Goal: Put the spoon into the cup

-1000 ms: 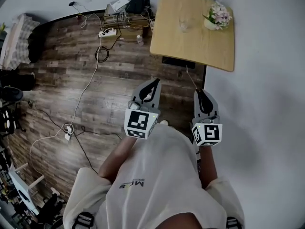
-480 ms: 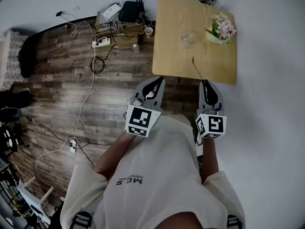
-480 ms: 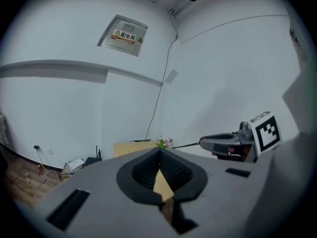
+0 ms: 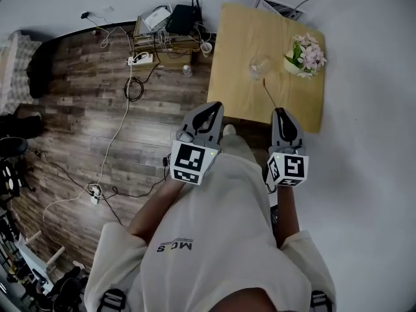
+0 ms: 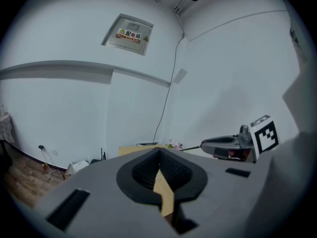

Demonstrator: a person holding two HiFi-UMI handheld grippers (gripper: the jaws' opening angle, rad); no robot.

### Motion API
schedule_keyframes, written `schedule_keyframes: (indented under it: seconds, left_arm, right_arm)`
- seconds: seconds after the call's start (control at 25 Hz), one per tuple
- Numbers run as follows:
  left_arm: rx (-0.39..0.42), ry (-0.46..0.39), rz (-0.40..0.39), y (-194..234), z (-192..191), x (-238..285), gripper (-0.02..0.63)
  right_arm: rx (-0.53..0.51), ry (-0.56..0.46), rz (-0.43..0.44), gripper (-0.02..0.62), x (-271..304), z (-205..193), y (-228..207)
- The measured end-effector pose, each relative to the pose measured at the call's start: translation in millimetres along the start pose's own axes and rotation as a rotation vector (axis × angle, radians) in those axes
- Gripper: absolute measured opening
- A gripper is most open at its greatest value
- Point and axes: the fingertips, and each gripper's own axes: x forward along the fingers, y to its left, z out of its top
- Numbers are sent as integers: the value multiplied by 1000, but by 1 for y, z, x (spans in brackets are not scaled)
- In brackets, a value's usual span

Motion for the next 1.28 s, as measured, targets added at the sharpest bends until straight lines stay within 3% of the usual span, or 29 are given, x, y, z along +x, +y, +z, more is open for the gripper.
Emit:
schedule_keyframes:
  seconds: [0.32, 0.72, 1.28]
  left_arm:
    - [-13, -6, 74, -6, 14, 31, 11]
    - [-23, 42, 161, -1, -1, 63, 11]
    - [-81, 108, 201, 10, -52, 92, 11]
  right_arm:
    - [-29, 3, 70, 61, 32, -1, -39]
    - [14, 38, 117, 61, 80, -35, -66]
    - [10, 124, 137, 60, 125, -85, -75]
